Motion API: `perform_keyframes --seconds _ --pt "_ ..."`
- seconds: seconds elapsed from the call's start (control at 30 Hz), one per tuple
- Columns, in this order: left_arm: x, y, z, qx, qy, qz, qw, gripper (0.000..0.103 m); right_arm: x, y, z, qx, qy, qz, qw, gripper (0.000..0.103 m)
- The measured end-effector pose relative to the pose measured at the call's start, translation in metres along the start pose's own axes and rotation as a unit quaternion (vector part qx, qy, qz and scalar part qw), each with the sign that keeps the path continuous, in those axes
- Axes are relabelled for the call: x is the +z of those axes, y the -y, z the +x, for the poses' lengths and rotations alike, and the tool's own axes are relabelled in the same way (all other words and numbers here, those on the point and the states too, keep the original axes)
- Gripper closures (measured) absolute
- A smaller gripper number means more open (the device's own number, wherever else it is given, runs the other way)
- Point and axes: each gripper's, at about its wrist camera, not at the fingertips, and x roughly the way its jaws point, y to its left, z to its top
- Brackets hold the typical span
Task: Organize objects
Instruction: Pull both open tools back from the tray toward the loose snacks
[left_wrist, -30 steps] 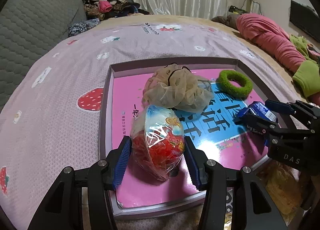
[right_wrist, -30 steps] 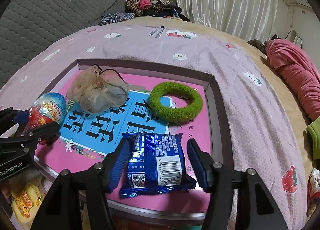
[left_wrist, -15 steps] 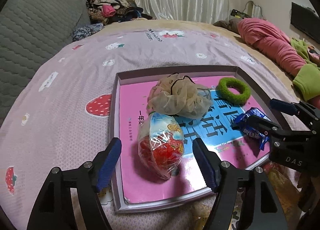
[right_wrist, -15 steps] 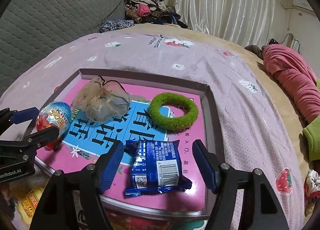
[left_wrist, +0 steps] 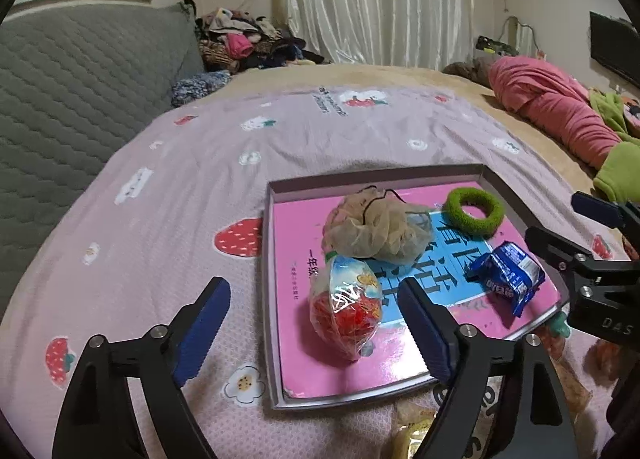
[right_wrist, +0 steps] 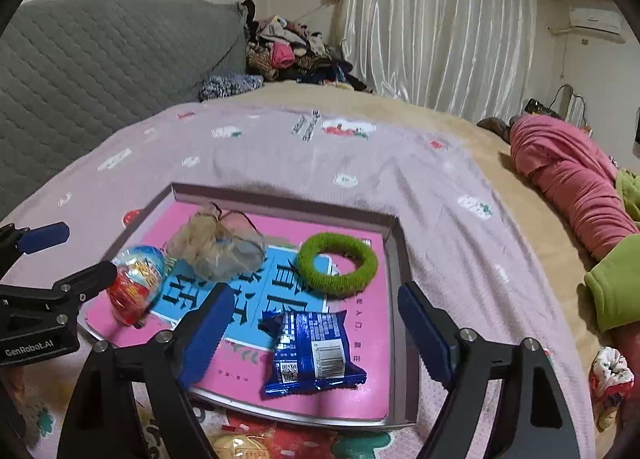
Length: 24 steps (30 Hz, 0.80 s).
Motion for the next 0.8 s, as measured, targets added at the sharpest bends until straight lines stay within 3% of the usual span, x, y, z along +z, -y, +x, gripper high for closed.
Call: perform_keyframes --seconds 0.23,0.57,0.8 --pt "-0.001 0.002 -0.02 0.029 0.012 -0.006 0.9995 0.001 0.008 0.002 -0.03 -0.003 0.033 0.006 0.999 0.015" --pt "-0.012 0.005 -0.07 0.018 0.029 -0.005 0.9994 0.001 0.017 0.003 -0.097 -0.005 0.072 0.007 0.997 0.012" --pt "-0.008 0.004 -0.119 0.037 0.033 -0.008 0.9987 0.001 0.022 0.002 -0.145 -0.024 0.071 -0.024 0.997 0.012"
